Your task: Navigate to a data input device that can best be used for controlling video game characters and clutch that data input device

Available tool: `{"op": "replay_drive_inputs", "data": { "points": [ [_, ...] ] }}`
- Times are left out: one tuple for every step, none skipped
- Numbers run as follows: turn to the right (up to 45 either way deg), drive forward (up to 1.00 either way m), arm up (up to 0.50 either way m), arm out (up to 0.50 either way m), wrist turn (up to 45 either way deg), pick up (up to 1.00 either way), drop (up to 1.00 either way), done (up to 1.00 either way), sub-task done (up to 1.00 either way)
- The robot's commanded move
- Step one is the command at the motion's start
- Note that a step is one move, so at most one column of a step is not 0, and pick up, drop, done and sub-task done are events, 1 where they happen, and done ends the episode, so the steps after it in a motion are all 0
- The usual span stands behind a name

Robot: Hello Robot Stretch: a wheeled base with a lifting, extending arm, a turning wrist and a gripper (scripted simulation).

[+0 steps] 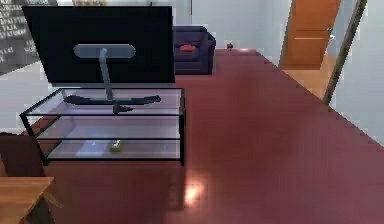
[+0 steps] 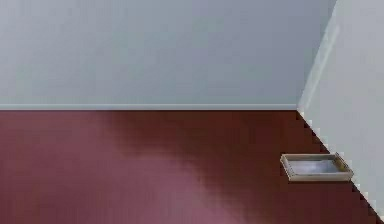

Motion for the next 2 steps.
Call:
{"op": "replay_drive_inputs", "data": {
  "points": [
    [45.0, 0.0, 0.0, 0.0, 0.0, 0.0, 0.0, 0.0, 0.0],
    [30.0, 0.0, 0.0, 0.0, 0.0, 0.0, 0.0, 0.0, 0.0]
  ]
}}
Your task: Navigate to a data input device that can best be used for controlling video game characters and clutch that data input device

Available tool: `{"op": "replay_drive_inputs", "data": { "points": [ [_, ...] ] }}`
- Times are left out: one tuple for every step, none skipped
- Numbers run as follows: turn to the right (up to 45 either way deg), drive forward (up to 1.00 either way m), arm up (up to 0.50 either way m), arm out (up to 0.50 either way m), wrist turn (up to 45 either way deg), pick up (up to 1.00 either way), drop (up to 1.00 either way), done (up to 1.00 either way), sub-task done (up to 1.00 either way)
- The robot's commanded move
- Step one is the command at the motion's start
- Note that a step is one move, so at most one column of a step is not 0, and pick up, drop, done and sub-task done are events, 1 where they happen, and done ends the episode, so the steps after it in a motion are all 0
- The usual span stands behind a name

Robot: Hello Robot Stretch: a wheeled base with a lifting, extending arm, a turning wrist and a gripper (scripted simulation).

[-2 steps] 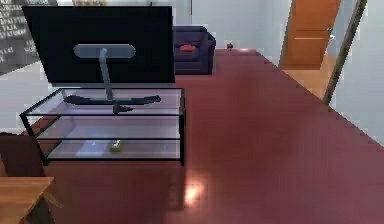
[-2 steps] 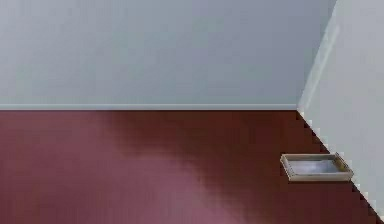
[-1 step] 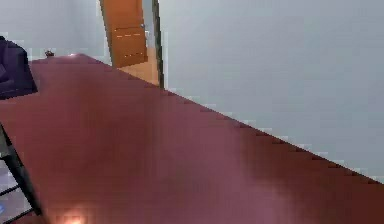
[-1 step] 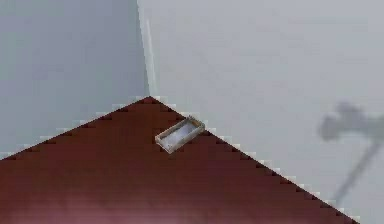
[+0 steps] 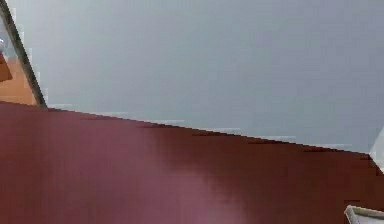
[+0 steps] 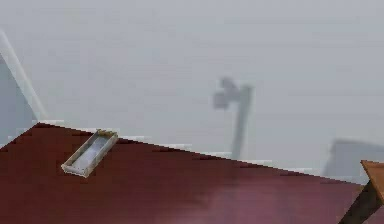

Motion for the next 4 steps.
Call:
{"op": "replay_drive_inputs", "data": {
  "points": [
    [0.0, 0.05, 0.0, 0.0, 0.0, 0.0, 0.0, 0.0, 0.0],
    [-45.0, 0.0, 0.0, 0.0, 0.0, 0.0, 0.0, 0.0, 0.0],
    [-6.0, 0.0, 0.0, 0.0, 0.0, 0.0, 0.0, 0.0, 0.0],
    [0.0, 1.0, 0.0, 0.0, 0.0, 0.0, 0.0, 0.0, 0.0]
  ]
}}
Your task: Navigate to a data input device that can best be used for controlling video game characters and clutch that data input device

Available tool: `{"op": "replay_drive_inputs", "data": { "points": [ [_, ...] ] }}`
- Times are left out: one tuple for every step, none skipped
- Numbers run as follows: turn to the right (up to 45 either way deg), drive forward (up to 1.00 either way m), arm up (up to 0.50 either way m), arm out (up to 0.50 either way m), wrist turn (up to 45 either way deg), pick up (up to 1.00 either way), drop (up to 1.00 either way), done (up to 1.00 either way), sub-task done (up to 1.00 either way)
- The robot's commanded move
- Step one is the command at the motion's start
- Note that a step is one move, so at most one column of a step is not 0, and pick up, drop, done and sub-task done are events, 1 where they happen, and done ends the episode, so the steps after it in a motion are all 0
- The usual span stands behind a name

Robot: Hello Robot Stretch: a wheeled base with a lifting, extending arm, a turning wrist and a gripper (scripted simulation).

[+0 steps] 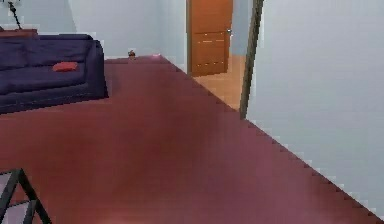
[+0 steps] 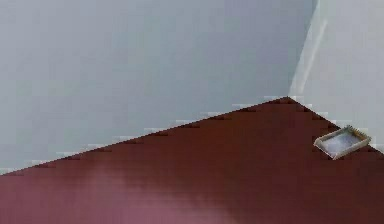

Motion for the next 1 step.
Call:
{"op": "replay_drive_inputs", "data": {
  "points": [
    [0.0, 1.0, 0.0, 0.0, 0.0, 0.0, 0.0, 0.0, 0.0]
  ]
}}
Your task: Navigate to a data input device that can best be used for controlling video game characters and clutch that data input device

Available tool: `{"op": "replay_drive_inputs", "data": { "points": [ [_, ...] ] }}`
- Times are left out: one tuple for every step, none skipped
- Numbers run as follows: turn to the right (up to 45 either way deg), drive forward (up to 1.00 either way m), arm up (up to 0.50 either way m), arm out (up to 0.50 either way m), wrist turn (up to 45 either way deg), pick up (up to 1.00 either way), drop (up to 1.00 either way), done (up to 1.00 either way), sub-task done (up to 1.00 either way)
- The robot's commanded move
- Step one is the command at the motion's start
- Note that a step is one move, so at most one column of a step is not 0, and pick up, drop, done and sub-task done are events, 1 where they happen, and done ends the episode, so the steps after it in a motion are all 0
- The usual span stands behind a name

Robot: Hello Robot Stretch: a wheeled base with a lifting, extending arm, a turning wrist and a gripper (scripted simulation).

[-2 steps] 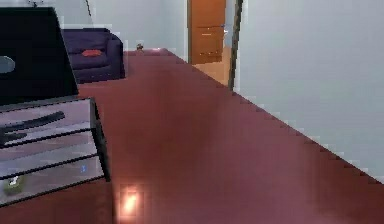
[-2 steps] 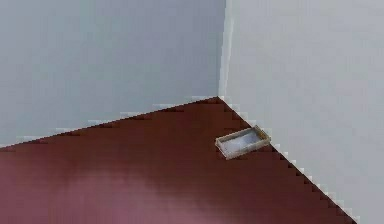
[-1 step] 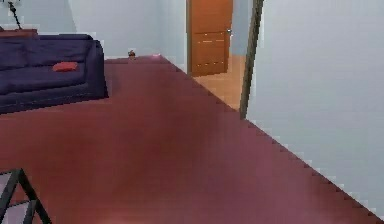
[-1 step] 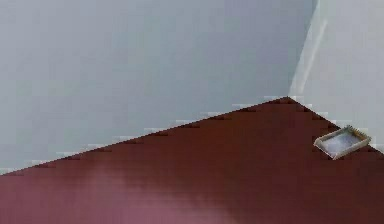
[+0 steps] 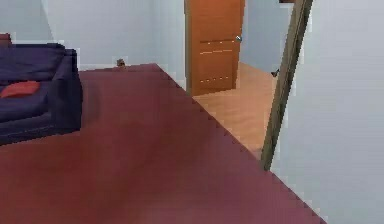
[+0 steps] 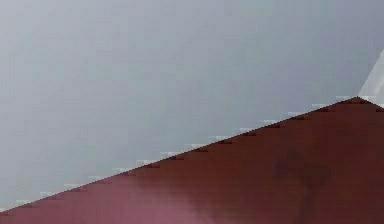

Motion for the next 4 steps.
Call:
{"op": "replay_drive_inputs", "data": {
  "points": [
    [0.0, 1.0, 0.0, 0.0, 0.0, 0.0, 0.0, 0.0, 0.0],
    [0.0, 0.55, 0.0, 0.0, 0.0, 0.0, 0.0, 0.0, 0.0],
    [21.0, 0.0, 0.0, 0.0, 0.0, 0.0, 0.0, 0.0, 0.0],
    [0.0, 0.45, 0.0, 0.0, 0.0, 0.0, 0.0, 0.0, 0.0]
  ]
}}
